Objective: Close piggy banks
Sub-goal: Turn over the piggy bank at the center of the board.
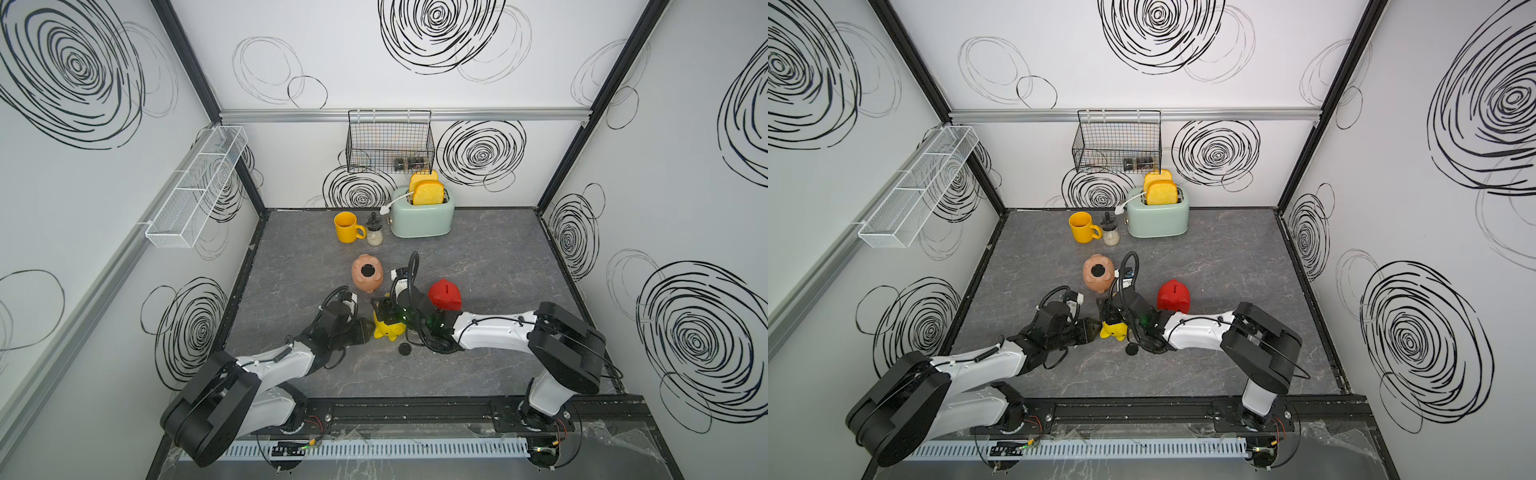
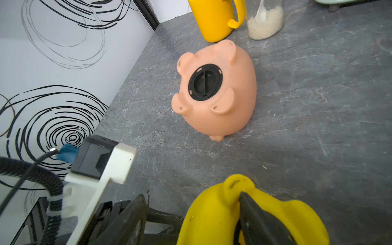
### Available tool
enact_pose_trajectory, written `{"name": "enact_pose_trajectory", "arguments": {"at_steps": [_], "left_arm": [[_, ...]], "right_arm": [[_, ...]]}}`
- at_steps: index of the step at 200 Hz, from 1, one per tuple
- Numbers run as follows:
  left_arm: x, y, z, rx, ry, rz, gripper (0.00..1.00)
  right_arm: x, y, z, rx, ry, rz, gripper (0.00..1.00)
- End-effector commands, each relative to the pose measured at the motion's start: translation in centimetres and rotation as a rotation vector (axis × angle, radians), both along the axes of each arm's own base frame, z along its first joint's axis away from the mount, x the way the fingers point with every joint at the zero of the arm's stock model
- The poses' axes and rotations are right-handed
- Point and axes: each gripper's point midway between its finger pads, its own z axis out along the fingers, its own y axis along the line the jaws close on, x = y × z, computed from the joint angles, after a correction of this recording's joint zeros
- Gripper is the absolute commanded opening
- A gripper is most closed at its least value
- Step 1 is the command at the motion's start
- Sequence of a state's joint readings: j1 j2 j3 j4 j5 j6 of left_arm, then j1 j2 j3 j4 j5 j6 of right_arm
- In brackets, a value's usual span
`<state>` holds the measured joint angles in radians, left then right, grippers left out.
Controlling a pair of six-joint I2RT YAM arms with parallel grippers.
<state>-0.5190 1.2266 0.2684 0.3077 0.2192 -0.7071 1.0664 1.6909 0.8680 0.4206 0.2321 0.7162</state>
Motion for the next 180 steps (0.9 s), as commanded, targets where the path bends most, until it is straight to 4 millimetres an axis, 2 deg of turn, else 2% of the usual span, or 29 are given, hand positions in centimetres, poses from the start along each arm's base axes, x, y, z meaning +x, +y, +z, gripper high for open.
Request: {"name": "enact_pose_trajectory", "arguments": {"at_steps": [1, 141, 180], "left_arm": [[1.0, -1.4, 2.0, -0.053, -0.074, -0.026, 0.39], [1.1, -0.9, 1.4, -0.016, -0.069, -0.013, 0.39], [1.0, -0.7, 1.1, -0.005, -0.066, -0.013, 0.40]], "right_arm": [[-1.4, 1.3, -1.2, -0.023, 0.041, 0.060, 0.70], [-2.2, 2.5, -0.6, -0.022, 0.048, 0.092, 0.70], [-2.7, 2.8, 0.4, -0.006, 0.046, 0.114, 0.70]]}}
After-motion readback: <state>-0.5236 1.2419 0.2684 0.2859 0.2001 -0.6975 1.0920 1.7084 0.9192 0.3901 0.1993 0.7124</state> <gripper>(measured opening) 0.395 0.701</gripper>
